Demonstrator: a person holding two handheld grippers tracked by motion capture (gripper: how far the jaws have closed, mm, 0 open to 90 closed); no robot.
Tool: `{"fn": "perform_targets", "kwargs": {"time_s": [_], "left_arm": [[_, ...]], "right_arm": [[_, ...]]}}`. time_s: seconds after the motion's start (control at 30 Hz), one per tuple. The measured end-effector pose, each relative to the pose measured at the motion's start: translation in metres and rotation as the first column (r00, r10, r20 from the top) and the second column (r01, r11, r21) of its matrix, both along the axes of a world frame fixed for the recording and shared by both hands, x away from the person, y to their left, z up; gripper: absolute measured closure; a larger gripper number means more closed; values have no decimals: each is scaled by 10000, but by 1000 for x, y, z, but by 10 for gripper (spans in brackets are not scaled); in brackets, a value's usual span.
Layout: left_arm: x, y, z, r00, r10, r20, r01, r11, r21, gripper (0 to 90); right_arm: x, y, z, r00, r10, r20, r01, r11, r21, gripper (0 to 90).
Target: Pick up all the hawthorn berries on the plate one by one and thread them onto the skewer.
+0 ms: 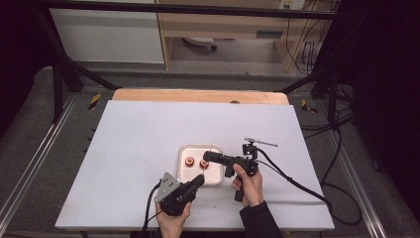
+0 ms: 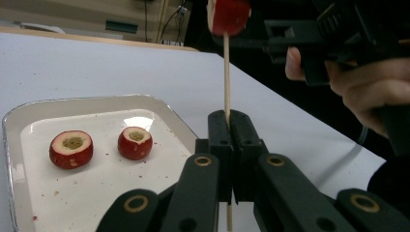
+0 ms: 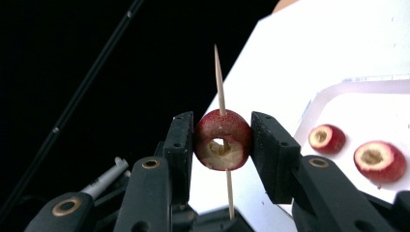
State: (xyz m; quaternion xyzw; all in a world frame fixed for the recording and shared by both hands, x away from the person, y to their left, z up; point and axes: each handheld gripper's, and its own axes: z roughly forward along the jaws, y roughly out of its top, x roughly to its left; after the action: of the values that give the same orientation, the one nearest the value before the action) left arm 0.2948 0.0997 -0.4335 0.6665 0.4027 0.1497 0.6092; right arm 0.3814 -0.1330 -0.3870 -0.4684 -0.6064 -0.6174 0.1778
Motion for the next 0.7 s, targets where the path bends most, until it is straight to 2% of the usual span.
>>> {"fn": "perform_targets", "kwargs": {"time_s": [0.17, 0.43, 0.53, 0.6, 0.7], "left_arm": [[7, 1, 0, 9994, -5, -332, 2, 9999, -113, 887], [14, -1, 1, 9992, -84, -392, 84, 10000, 14, 887], [13, 2, 0, 9992, -34, -398, 37, 10000, 59, 887], [13, 6, 0, 9992, 2, -388, 3, 9999, 134, 887], [12, 13, -1, 9993, 75, -365, -62, 9993, 368, 887]], "right_arm": [[-4, 7, -10, 9998, 160, -70, -163, 9992, -363, 620], [-8, 12, -18, 9996, 286, 88, -278, 9963, -818, 619], [-9, 13, -15, 9975, 239, 671, -155, 9922, -1235, 589], [-9, 10, -10, 9931, 7, 1172, 151, 9909, -1337, 480], [-7, 4, -4, 9855, -242, 1677, 533, 9838, -1713, 384]]}}
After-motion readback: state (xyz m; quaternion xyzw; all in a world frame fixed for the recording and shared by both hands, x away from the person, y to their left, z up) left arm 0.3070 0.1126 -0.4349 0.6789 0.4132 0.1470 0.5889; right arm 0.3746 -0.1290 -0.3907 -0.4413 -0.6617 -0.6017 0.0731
